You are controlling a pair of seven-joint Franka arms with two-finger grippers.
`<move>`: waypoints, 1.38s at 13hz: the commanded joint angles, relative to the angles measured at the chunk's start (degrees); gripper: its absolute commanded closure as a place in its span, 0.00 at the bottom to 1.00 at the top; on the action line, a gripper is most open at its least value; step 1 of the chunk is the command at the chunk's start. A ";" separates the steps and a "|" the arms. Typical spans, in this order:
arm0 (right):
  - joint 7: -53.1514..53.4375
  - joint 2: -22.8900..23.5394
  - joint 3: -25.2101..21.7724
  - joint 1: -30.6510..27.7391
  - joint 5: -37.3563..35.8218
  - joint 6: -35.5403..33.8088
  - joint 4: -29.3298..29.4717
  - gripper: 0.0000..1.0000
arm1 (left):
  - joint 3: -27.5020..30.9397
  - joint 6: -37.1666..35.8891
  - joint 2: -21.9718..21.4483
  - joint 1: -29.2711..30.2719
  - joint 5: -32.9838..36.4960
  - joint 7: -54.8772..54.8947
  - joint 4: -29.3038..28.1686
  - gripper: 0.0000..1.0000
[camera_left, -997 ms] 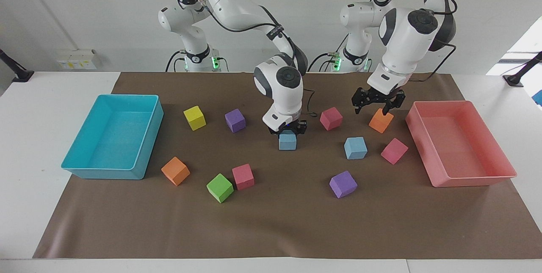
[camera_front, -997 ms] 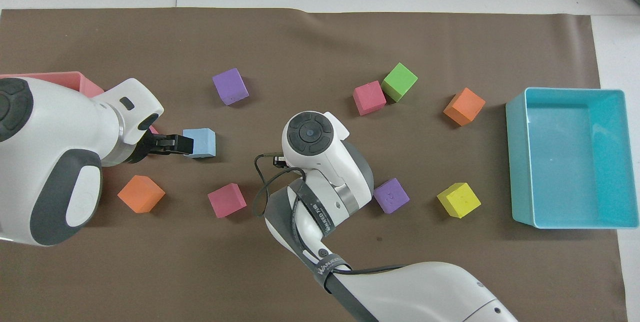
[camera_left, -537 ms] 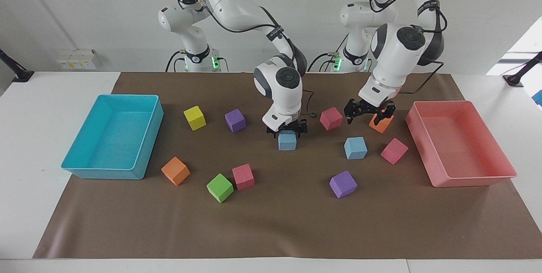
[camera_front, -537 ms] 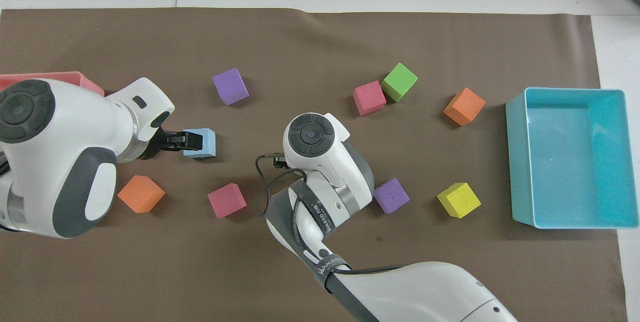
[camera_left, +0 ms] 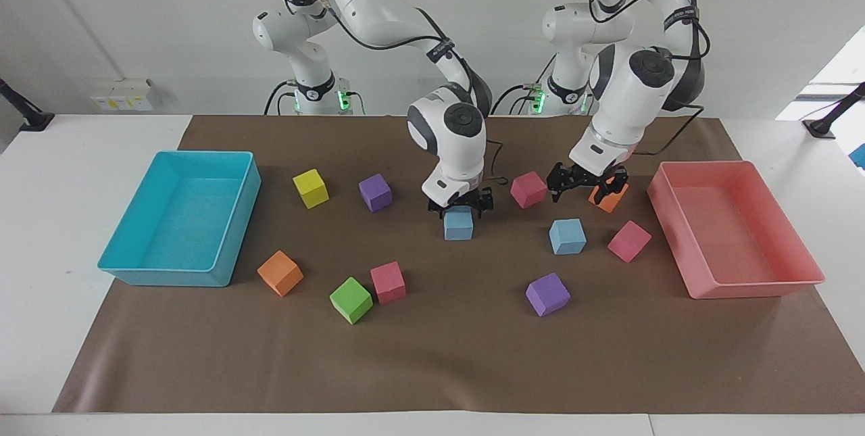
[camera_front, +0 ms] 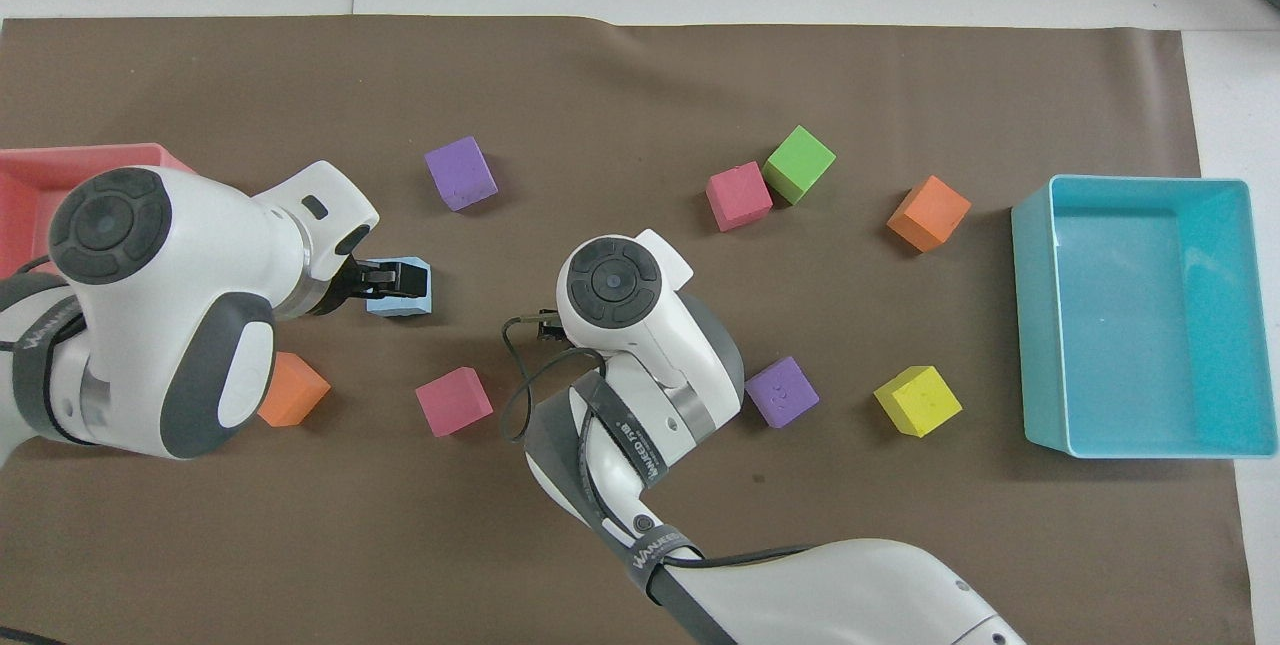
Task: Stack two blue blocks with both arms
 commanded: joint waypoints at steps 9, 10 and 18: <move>-31.48 -11.75 0.64 -16.26 19.34 -7.57 -3.93 0.00 | 0.79 8.90 5.19 -1.00 5.73 -4.43 -2.06 0.00; -33.89 -11.84 0.64 -17.76 21.92 -7.83 -4.54 0.00 | 0.79 8.90 5.19 -1.00 5.73 -4.43 -2.06 0.00; -52.16 -9.21 0.64 -20.49 37.47 -4.23 -13.59 1.00 | 0.79 10.56 5.98 -1.00 5.73 -5.13 -3.03 0.00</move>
